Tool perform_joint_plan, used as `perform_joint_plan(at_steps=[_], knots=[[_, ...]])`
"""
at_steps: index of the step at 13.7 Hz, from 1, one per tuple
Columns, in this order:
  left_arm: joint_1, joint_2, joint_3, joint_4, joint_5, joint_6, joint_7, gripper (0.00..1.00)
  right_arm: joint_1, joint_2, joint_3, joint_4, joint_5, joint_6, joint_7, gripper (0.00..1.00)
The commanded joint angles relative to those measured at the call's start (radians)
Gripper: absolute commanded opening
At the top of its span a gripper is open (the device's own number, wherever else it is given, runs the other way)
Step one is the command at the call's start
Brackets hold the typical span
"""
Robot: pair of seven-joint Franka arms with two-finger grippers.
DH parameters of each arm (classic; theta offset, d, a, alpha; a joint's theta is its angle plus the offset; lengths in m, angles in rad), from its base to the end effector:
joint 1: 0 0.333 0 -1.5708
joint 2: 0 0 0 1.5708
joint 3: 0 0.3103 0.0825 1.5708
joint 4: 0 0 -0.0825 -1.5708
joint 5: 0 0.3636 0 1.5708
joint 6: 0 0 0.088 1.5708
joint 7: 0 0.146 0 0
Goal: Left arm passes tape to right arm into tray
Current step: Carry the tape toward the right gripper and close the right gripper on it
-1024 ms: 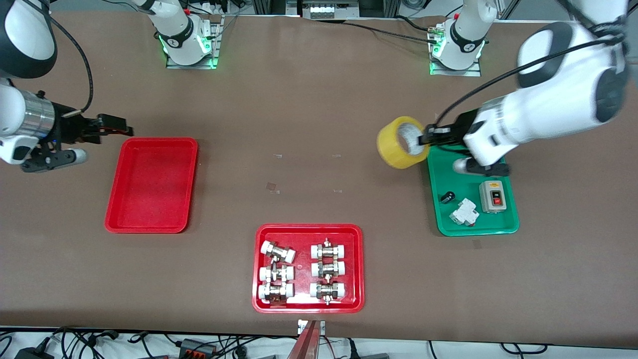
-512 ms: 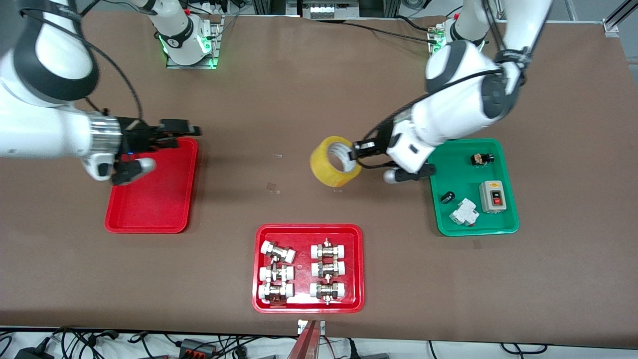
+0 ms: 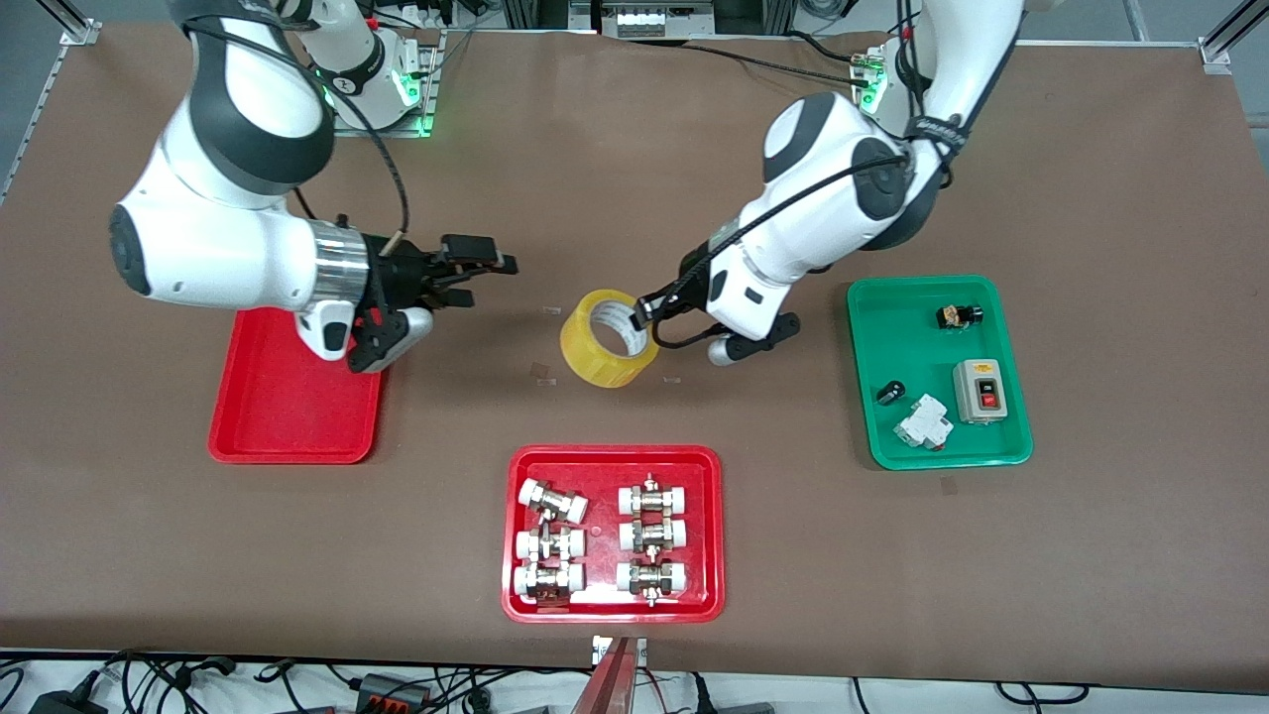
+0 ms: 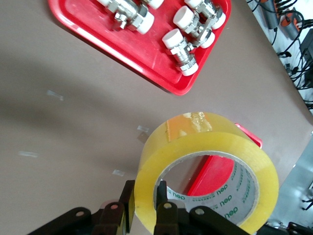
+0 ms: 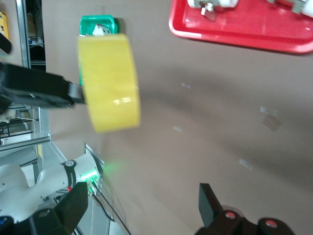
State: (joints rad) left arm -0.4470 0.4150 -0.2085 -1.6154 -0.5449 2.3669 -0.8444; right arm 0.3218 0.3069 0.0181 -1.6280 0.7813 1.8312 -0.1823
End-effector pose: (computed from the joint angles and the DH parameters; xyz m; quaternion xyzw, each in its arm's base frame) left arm 0.5504 -0.4268 0.3997 0.9171 0.2597 -0.0573 0.2971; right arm 0.5630 0.2864 0.4297 -0.9214 -0.1248 0.0766 0.3600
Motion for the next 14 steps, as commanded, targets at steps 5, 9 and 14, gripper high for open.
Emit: perform_joint_plan(at_steps=[5,9,14], knots=[[-0.052,0.031,0.004,0.038,-0.081,0.038,-0.173,0.00,0.020,0.076,-0.007,0.054,0.038,0.037,-0.073,1.00],[-0.068,0.062,0.004,0.045,-0.092,0.084,-0.180,0.00,0.020,0.126,-0.007,0.105,0.064,0.037,-0.134,1.00],[-0.068,0.068,0.004,0.048,-0.156,0.084,-0.171,0.00,0.020,0.155,-0.009,0.119,0.113,0.039,-0.147,1.00]])
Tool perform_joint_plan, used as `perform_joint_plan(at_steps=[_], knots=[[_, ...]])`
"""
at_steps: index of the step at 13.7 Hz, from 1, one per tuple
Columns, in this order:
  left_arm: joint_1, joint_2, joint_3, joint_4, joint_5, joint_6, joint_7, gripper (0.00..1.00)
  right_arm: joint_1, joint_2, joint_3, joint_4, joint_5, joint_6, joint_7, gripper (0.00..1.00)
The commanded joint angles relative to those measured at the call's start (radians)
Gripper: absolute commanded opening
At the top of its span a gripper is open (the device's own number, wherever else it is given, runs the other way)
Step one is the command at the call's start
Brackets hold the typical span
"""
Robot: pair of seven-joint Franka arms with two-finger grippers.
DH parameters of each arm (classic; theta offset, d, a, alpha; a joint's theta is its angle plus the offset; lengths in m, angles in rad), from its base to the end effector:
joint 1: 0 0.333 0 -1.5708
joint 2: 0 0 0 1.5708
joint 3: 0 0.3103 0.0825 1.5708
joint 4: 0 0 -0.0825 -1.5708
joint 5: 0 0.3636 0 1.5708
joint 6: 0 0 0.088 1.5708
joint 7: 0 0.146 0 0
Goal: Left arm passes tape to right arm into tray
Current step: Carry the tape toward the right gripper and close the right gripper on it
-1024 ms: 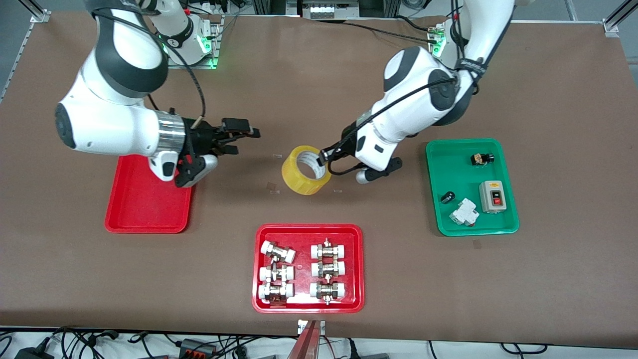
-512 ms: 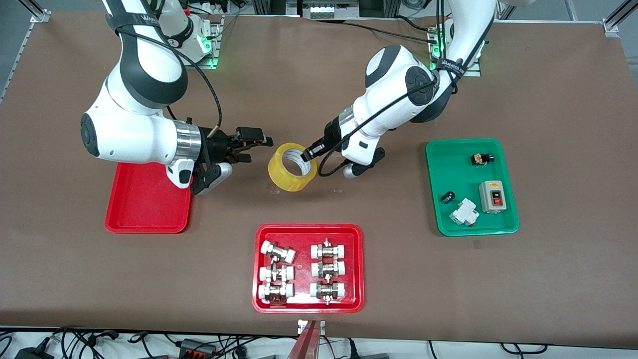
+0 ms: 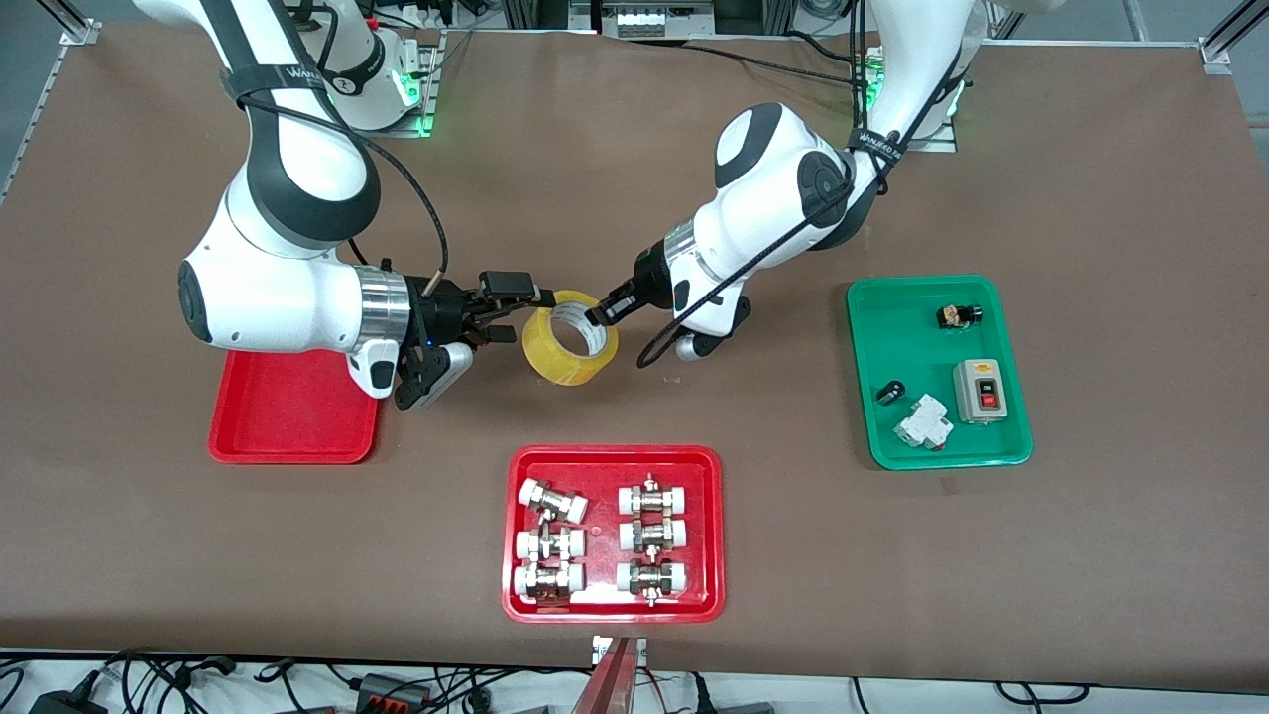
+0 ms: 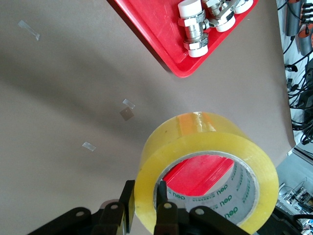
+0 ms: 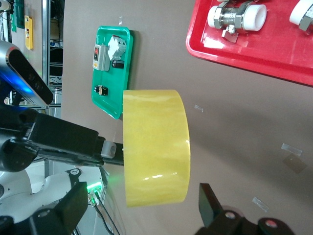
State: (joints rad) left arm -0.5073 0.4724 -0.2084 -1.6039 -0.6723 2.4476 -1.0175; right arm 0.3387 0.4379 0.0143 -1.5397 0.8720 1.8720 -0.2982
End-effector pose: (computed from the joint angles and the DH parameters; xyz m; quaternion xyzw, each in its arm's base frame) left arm 0.5384 -0.4631 0.3762 0.8670 0.3619 -0.1149 0.3228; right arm 0.5908 0.3088 0.3941 -0.9034 -0.1500 0.0589 0.3974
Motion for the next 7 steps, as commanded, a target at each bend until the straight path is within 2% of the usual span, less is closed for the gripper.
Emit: perform_joint_plan(at_steps=[1,7], knots=[[-0.008,0.011,0.004,0.036,-0.030,0.004,0.002,0.00,0.003,0.031,-0.005,0.030,0.022,-0.002,-0.065,1.00],[-0.008,0.011,0.004,0.036,-0.030,0.004,0.004,0.00,0.002,0.044,-0.005,0.032,0.033,0.035,-0.085,1.00]])
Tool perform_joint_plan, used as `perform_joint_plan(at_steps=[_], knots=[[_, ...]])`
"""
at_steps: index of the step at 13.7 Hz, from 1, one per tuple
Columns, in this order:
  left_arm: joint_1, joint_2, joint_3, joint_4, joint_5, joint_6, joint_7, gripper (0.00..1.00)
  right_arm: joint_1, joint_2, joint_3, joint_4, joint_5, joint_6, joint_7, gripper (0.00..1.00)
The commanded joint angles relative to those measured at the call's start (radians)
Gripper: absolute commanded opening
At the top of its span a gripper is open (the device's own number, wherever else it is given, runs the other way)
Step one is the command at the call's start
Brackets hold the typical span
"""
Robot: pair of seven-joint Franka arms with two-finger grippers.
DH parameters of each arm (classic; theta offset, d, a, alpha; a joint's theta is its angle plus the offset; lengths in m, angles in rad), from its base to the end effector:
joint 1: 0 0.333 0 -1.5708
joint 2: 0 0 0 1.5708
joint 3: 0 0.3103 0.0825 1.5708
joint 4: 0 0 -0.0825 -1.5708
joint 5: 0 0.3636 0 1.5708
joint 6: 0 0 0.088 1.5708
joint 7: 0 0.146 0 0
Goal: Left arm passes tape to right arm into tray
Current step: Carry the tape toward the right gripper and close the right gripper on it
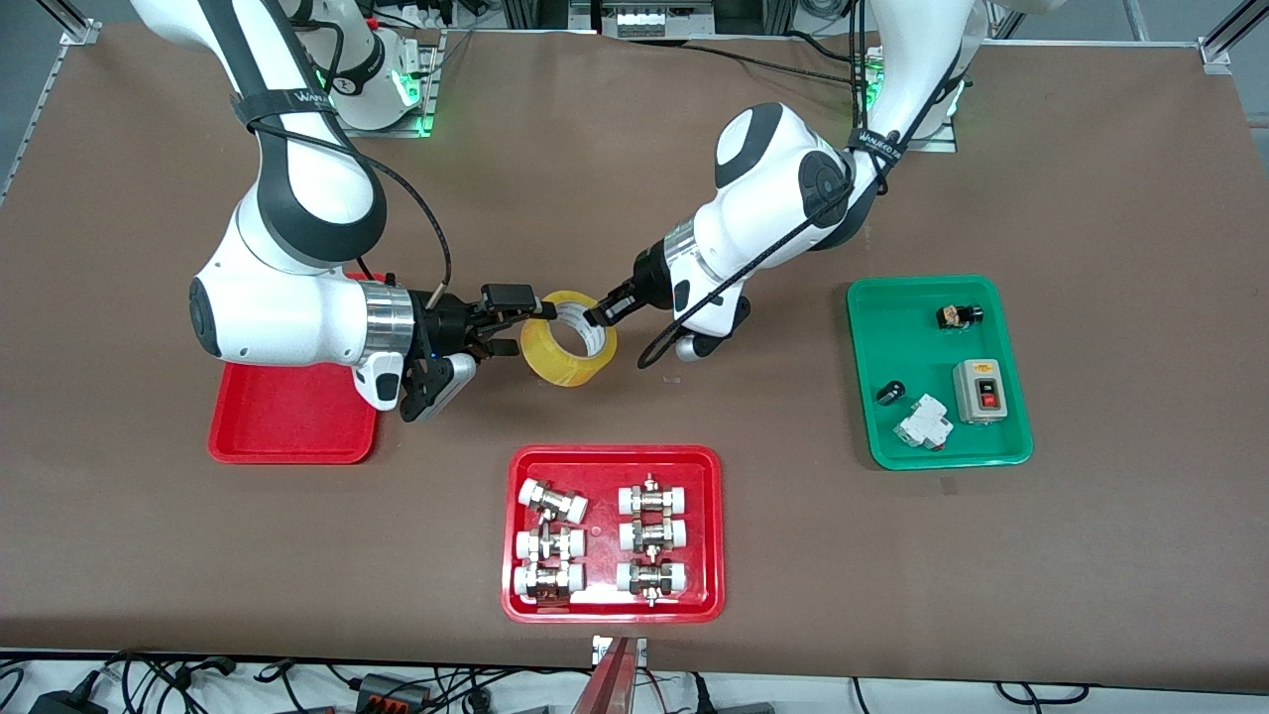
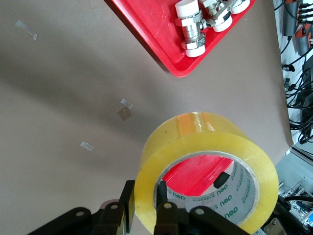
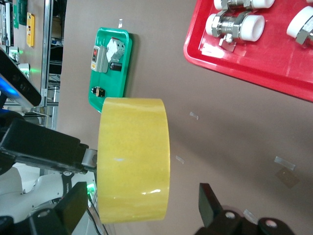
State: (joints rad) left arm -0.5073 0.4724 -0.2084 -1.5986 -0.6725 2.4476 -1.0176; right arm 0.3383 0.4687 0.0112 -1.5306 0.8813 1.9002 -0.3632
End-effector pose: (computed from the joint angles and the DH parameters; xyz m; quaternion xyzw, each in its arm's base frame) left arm 0.5394 -0.4636 0.3789 0.8665 0.3614 -0.1138 0.3251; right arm 0.5995 0.3075 0.3793 -0.9008 -0.1665 0.0422 0.3989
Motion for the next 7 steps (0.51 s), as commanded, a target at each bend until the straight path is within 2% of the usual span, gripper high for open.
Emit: perform_joint_plan(at_steps=[1,7], knots=[[-0.008,0.009,0.004,0.031,-0.030,0.004,0.004,0.00,0.002,0.013,-0.002,0.023,0.044,0.007,-0.022,1.00],[-0.008,0.009,0.004,0.031,-0.029,0.004,0.004,0.00,0.004,0.013,-0.002,0.021,0.070,0.007,-0.023,0.92]])
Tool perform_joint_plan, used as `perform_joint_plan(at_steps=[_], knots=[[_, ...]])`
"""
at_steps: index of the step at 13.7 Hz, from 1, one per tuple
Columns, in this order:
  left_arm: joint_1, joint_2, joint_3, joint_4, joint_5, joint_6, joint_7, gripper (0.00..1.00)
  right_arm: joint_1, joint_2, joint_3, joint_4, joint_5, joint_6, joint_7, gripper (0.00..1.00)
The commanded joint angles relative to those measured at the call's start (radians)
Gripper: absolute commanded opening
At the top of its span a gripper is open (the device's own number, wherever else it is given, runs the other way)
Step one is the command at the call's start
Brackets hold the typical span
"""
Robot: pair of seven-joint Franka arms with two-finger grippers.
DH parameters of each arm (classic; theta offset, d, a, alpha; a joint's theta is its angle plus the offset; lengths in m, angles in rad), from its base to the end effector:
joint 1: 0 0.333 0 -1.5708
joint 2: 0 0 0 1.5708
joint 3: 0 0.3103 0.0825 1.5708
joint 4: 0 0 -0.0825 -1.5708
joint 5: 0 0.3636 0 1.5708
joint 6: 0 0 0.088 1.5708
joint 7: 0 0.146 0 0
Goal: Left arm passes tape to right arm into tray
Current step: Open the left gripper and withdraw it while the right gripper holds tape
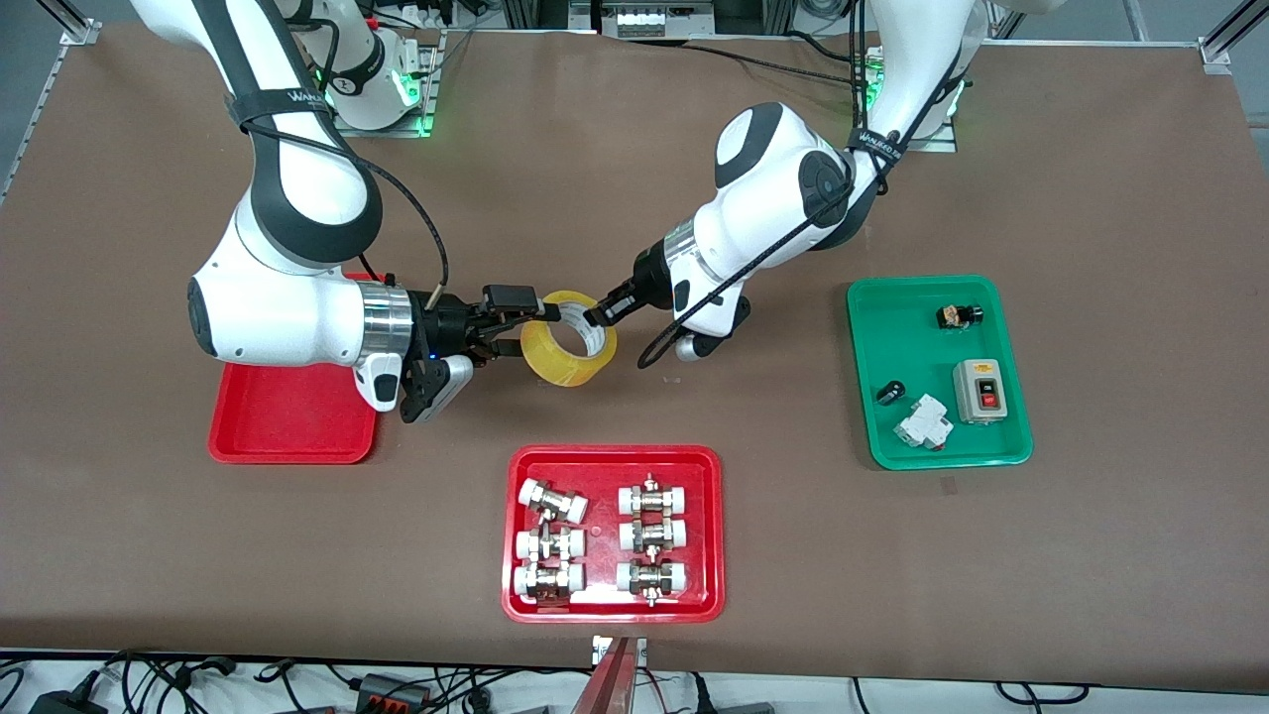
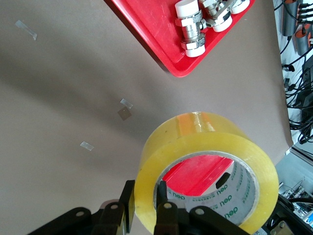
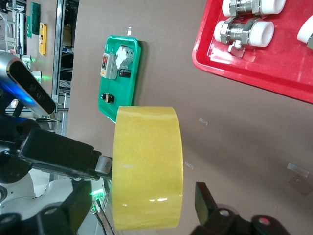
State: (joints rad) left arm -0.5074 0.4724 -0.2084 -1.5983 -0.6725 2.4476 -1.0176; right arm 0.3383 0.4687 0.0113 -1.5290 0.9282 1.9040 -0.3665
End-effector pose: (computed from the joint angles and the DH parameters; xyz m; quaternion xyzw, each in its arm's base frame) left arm 0.5394 -0.4637 0.3790 0.8665 0.3613 -0.1137 0.3252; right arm 0.6009 0.3110 0.3838 -0.8938 -0.1567 0.0385 0.4183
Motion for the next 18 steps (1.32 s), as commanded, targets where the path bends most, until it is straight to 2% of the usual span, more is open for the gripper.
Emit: perform_joint_plan(at_steps=[1,2,3,5,7,8,11,12,13,14,16,18], knots=[[-0.007,0.009,0.004,0.031,-0.029,0.004,0.004,0.00,0.005,0.014,-0.004,0.020,0.023,0.003,-0.020,0.92],[-0.008,0.009,0.004,0.031,-0.027,0.004,0.004,0.00,0.005,0.015,-0.002,0.020,0.023,0.003,-0.020,0.92],[-0.007,0.009,0.004,0.031,-0.027,0.004,0.004,0.00,0.005,0.015,-0.002,0.020,0.023,0.003,-0.020,0.87],[-0.007,0.009,0.004,0.031,-0.029,0.004,0.004,0.00,0.005,0.015,-0.002,0.018,0.023,0.000,-0.020,0.62],[-0.007,0.009,0.004,0.031,-0.029,0.004,0.004,0.00,0.005,0.016,-0.002,0.018,0.023,-0.002,-0.018,0.31],[-0.007,0.009,0.004,0.031,-0.027,0.004,0.004,0.00,0.004,0.021,-0.002,0.018,0.023,-0.002,-0.018,0.25],[-0.007,0.009,0.004,0.031,-0.027,0.004,0.004,0.00,0.002,0.022,-0.002,0.018,0.023,-0.002,-0.018,0.25],[-0.007,0.008,0.004,0.031,-0.027,0.002,0.004,0.04,0.002,0.022,-0.002,0.020,0.023,-0.002,-0.018,0.24],[-0.008,0.008,0.007,0.032,-0.016,0.002,-0.006,0.46,0.002,0.022,-0.002,0.020,0.023,-0.002,-0.020,0.24],[-0.007,0.006,0.010,0.031,-0.007,-0.005,0.004,0.99,0.002,0.022,-0.002,0.018,0.023,-0.002,-0.020,0.24],[0.006,-0.001,0.006,0.032,0.069,-0.012,0.007,1.00,0.002,0.024,-0.002,0.020,0.021,0.000,-0.020,0.23],[0.029,-0.015,0.007,0.031,0.079,-0.021,0.045,1.00,0.002,0.024,-0.002,0.020,0.021,0.000,-0.020,0.22]])
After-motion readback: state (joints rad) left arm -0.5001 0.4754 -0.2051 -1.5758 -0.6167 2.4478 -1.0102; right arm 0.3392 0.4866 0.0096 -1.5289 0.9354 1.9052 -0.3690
